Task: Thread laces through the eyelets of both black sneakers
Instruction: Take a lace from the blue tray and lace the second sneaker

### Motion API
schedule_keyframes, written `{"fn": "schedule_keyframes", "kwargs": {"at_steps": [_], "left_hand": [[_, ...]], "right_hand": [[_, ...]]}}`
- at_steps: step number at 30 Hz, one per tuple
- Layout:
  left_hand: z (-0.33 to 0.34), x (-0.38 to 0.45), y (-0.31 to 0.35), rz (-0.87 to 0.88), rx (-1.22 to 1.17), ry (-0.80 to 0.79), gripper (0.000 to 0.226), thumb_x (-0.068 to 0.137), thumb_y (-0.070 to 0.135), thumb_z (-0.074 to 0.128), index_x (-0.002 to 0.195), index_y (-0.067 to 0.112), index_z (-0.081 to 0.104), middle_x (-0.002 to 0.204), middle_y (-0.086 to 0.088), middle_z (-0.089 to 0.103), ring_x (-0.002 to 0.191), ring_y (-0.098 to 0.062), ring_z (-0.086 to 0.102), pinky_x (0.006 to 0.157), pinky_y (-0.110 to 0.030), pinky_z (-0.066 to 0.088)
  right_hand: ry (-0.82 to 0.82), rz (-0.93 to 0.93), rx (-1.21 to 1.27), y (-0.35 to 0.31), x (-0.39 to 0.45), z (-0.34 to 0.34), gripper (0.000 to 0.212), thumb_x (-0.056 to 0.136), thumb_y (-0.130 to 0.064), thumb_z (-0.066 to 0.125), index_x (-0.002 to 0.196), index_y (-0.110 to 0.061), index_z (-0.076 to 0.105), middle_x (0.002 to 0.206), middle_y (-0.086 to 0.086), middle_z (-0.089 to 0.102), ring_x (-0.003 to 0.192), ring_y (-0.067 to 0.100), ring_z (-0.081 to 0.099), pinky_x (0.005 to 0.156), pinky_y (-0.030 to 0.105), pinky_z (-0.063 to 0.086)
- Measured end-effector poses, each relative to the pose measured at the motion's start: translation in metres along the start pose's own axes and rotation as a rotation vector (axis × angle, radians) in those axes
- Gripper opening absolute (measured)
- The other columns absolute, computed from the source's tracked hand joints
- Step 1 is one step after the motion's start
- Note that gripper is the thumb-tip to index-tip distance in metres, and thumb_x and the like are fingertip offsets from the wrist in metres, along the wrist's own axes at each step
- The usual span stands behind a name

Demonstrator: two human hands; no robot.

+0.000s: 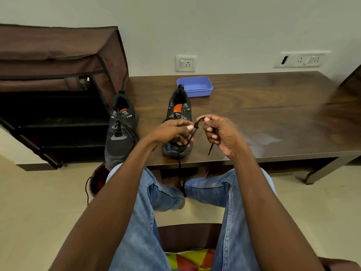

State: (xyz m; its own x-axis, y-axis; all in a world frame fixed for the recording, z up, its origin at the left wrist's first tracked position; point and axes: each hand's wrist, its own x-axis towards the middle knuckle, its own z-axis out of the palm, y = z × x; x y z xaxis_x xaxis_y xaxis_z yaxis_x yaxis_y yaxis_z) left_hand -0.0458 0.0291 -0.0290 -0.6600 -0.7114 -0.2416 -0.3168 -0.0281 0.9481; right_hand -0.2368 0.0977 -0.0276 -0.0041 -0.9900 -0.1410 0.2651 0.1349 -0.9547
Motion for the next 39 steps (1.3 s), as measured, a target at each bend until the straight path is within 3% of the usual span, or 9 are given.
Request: {"fn": "schedule_keyframes", "kwargs": {"at_steps": [7,16,22,27,30,32,35,37,39], "left_hand": [[-0.004,0.0,-0.003,0.027,-0.016,0.078,0.014,0.096,0.017,0.064,0.091,0.005,0.069,0.06,0.0,0.05,0.049,-0.008,0.043,0.048,-0.016,0.038],[-0.013,0.001,-0.003,0.037,-0.02,0.167,0.02,0.099,0.019,0.059,0.104,0.0,0.063,0.06,0.006,0.049,0.048,-0.003,0.04,0.044,-0.012,0.029],[-0.018,-0.002,-0.006,0.018,-0.026,0.144,0.012,0.098,0.019,0.06,0.092,0.01,0.065,0.058,0.007,0.048,0.049,-0.004,0.038,0.044,-0.014,0.028],[-0.027,-0.008,-0.008,0.08,-0.15,0.191,0.018,0.1,0.015,0.057,0.084,0.013,0.065,0.061,0.005,0.05,0.049,-0.005,0.037,0.046,-0.016,0.027],[-0.03,-0.009,-0.009,0.11,-0.133,0.191,0.018,0.1,0.017,0.056,0.085,0.013,0.066,0.062,0.004,0.048,0.051,-0.007,0.037,0.049,-0.021,0.026],[-0.028,-0.011,-0.009,0.132,-0.116,0.159,0.017,0.098,0.019,0.059,0.087,0.013,0.07,0.066,0.002,0.053,0.055,-0.008,0.044,0.052,-0.022,0.031],[-0.022,-0.014,-0.009,0.101,-0.188,-0.084,0.02,0.092,0.016,0.065,0.101,0.0,0.073,0.089,-0.008,0.071,0.079,-0.014,0.064,0.068,-0.022,0.05],[-0.014,-0.013,-0.008,0.096,-0.148,-0.166,0.029,0.092,0.015,0.065,0.105,-0.011,0.068,0.102,-0.014,0.072,0.091,-0.018,0.066,0.079,-0.023,0.052],[-0.007,-0.011,-0.004,0.195,-0.105,-0.003,0.025,0.095,0.017,0.062,0.095,-0.007,0.071,0.1,-0.016,0.073,0.093,-0.021,0.069,0.081,-0.024,0.053]], "right_hand": [[0.109,0.006,-0.065,0.001,0.012,0.002,0.019,0.099,-0.009,0.048,0.092,-0.006,0.066,0.057,-0.004,0.041,0.041,0.006,0.026,0.035,0.019,0.016],[0.388,-0.05,0.034,0.005,0.012,0.003,0.02,0.098,-0.004,0.049,0.086,-0.005,0.065,0.051,-0.005,0.039,0.037,0.004,0.026,0.033,0.017,0.017],[0.519,-0.074,0.128,0.003,0.011,-0.004,0.021,0.1,-0.004,0.047,0.086,-0.006,0.063,0.049,-0.007,0.041,0.035,0.002,0.027,0.033,0.017,0.018],[0.79,0.029,0.301,0.0,0.012,-0.022,0.022,0.093,-0.002,0.047,0.078,-0.009,0.062,0.057,-0.002,0.04,0.036,0.005,0.029,0.033,0.019,0.021],[0.675,0.161,0.06,0.001,0.009,-0.027,0.023,0.09,-0.009,0.046,0.072,-0.011,0.059,0.051,-0.005,0.04,0.037,0.007,0.028,0.034,0.021,0.021],[0.411,0.328,-0.334,0.001,0.009,-0.023,0.024,0.09,-0.014,0.048,0.071,-0.01,0.062,0.05,-0.005,0.047,0.041,0.008,0.036,0.039,0.021,0.027],[-0.03,0.516,-1.02,0.004,0.011,-0.008,0.024,0.095,-0.012,0.053,0.101,0.001,0.072,0.087,0.009,0.067,0.077,0.02,0.06,0.064,0.028,0.044],[0.034,0.394,-1.112,0.01,0.013,0.002,0.026,0.097,-0.005,0.051,0.113,0.005,0.069,0.113,0.017,0.068,0.1,0.028,0.06,0.079,0.032,0.045],[0.202,0.303,-0.906,0.016,0.015,0.003,0.022,0.095,-0.002,0.053,0.107,0.007,0.069,0.113,0.02,0.069,0.096,0.026,0.059,0.077,0.032,0.043]]}}
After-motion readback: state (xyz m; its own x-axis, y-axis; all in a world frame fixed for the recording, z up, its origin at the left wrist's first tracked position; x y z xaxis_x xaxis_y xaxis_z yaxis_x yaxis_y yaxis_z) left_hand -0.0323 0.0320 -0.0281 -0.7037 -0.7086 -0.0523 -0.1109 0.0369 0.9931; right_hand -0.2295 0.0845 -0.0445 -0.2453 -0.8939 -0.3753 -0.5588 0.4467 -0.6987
